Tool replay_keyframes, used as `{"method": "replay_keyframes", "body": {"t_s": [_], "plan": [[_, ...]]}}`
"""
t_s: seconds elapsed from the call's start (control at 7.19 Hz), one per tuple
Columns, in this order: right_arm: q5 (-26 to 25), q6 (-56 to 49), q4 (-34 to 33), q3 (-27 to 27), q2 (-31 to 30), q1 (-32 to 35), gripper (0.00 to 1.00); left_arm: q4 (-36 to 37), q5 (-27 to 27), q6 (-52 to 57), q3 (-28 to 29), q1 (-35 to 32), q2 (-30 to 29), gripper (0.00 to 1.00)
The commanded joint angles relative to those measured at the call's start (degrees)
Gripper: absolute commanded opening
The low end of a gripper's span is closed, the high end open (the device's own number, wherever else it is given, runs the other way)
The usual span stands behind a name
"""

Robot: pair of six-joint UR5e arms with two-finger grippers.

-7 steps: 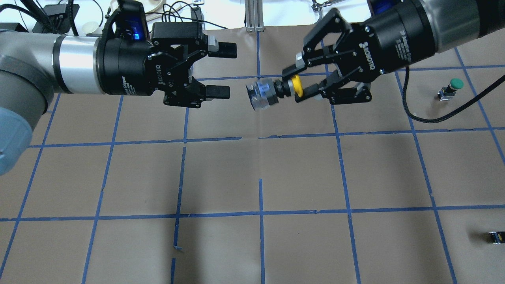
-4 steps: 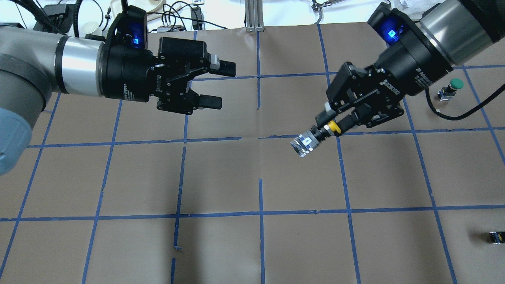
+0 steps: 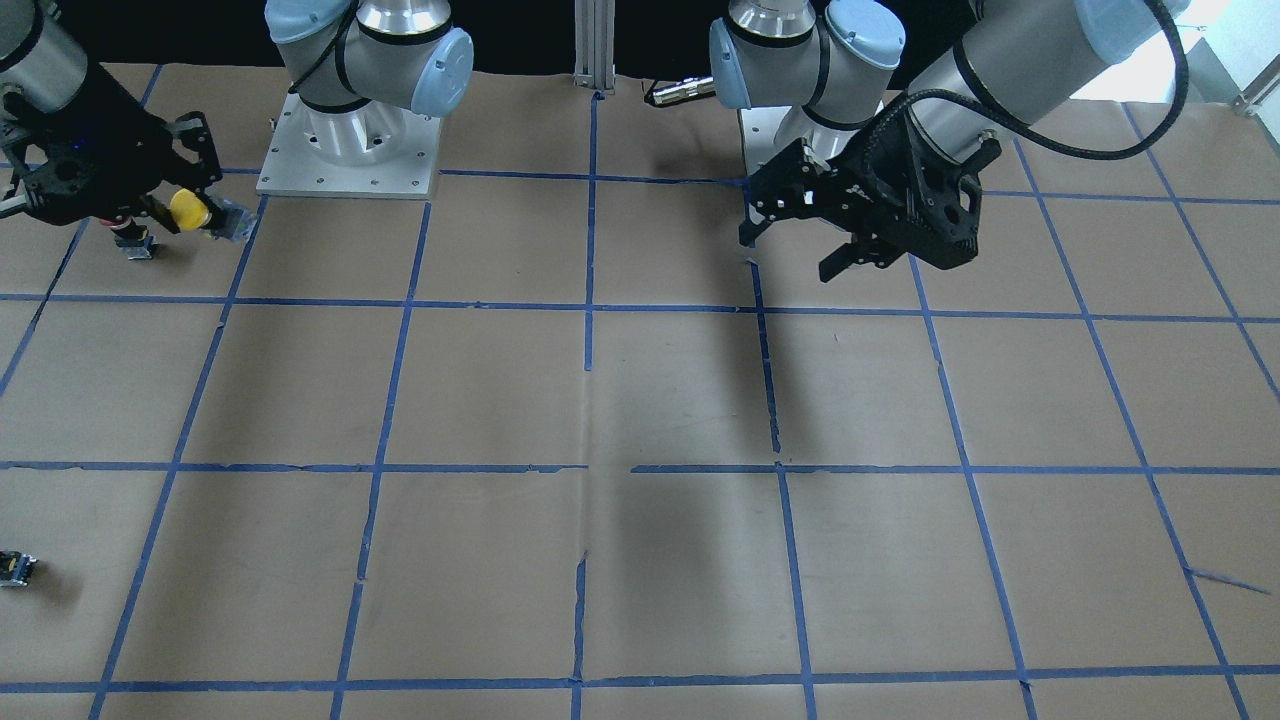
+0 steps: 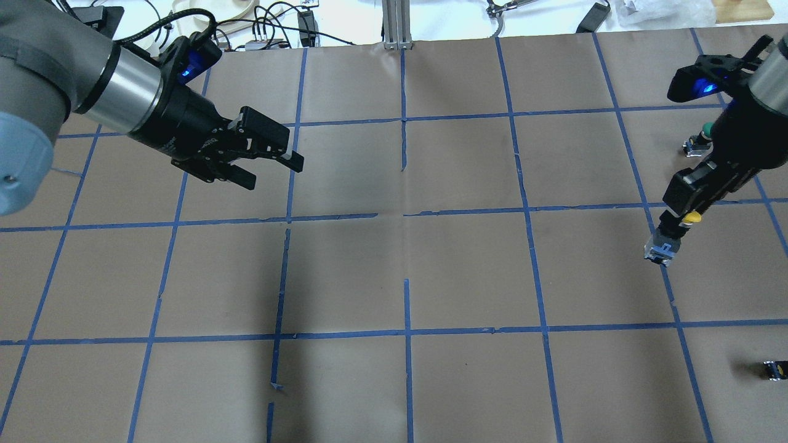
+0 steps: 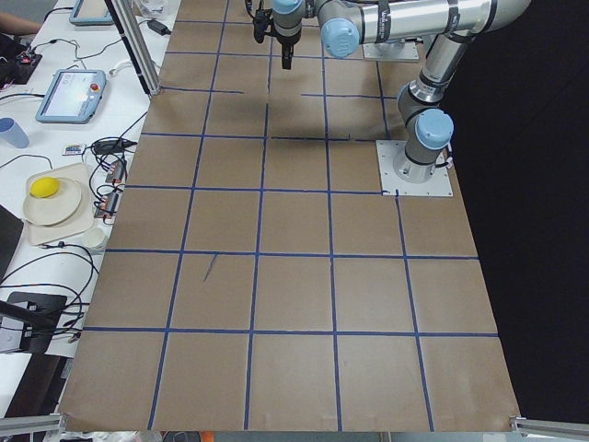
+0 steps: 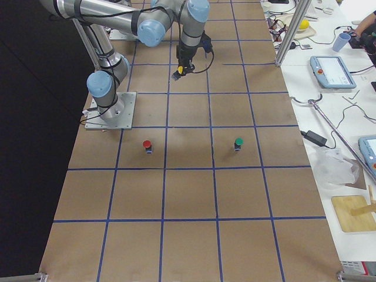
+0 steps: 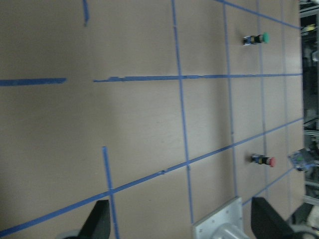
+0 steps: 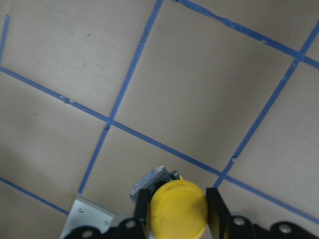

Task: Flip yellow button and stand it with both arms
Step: 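Stand the button upright with the right gripper while the left gripper withdraws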

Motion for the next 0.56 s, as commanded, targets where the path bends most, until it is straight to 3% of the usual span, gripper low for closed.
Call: {"method": "replay_keyframes", "body": {"t_s": [0.0,0.14,0.42], "plan": [[3.65,-22.62,-14.74,9.84,0.52,-12.89,0.04,-0.68,16.31,0.01,6.93,-0.58,-3.12,1.00],[4.82,-34.66,-23.78,14.86,0.52,-17.40,0.05,-0.94,21.68,-0.08,8.09,-1.01,-2.86,1.00],[4.83,-52.90,-33.33,18.16,1.22,-18.93,0.05,-0.95,23.49,-0.08,7.15,-1.99,-1.64,1.00]]}}
